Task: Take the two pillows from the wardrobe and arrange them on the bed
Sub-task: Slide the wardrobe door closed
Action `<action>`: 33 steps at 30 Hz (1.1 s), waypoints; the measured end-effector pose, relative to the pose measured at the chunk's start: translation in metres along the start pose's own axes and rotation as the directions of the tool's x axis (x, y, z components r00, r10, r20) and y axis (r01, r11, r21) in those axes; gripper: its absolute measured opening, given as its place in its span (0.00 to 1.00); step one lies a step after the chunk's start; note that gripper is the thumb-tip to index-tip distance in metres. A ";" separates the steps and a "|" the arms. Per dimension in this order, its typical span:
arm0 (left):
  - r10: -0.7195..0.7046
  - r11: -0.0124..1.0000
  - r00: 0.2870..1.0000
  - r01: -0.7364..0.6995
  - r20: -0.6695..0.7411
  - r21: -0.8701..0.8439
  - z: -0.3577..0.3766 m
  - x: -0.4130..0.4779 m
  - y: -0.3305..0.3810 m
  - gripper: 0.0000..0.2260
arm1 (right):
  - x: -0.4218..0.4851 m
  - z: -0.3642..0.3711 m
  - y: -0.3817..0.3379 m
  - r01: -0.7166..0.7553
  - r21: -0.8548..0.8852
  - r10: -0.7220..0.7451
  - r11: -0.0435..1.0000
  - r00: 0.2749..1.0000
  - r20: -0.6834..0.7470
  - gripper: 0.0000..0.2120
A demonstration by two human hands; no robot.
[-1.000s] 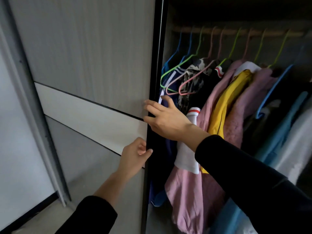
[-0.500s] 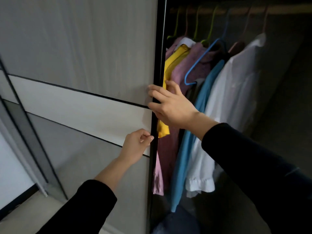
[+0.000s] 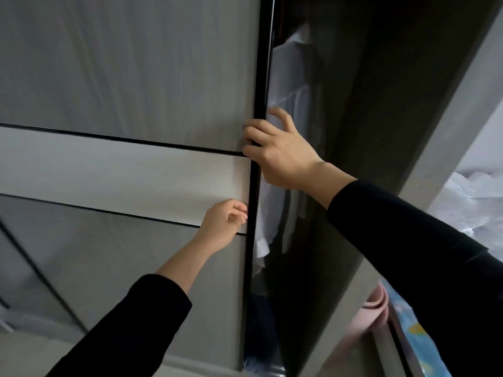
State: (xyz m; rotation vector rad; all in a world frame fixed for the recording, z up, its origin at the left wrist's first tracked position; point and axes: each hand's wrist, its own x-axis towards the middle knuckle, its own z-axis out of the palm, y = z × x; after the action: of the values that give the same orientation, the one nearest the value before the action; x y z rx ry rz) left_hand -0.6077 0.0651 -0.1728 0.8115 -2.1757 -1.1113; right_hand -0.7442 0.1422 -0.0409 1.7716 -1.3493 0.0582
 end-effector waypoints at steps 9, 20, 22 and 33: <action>0.088 0.995 0.966 -0.074 0.243 -0.067 0.055 -0.009 0.036 0.18 | -0.055 -0.027 0.019 -0.051 -0.095 0.065 0.994 0.986 0.150 0.14; 0.131 0.988 0.885 -0.077 0.447 -0.136 0.113 -0.011 0.062 0.25 | -0.101 -0.055 0.027 -0.221 -0.213 0.288 0.952 0.883 0.370 0.28; 0.149 0.985 0.874 -0.088 0.462 -0.150 0.120 -0.009 0.067 0.25 | -0.107 -0.056 0.028 -0.237 -0.268 0.317 0.934 0.895 0.315 0.26; 0.126 0.991 0.808 -0.072 0.575 -0.116 0.149 -0.003 0.078 0.30 | -0.117 -0.053 0.042 -0.247 -0.493 0.387 0.834 0.899 0.204 0.24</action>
State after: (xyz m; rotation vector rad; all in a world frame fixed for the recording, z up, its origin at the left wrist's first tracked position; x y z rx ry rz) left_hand -0.7313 0.1793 -0.1824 0.3223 -2.5944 -1.5421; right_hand -0.8017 0.2649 -0.0436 1.1716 -1.7057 -0.3323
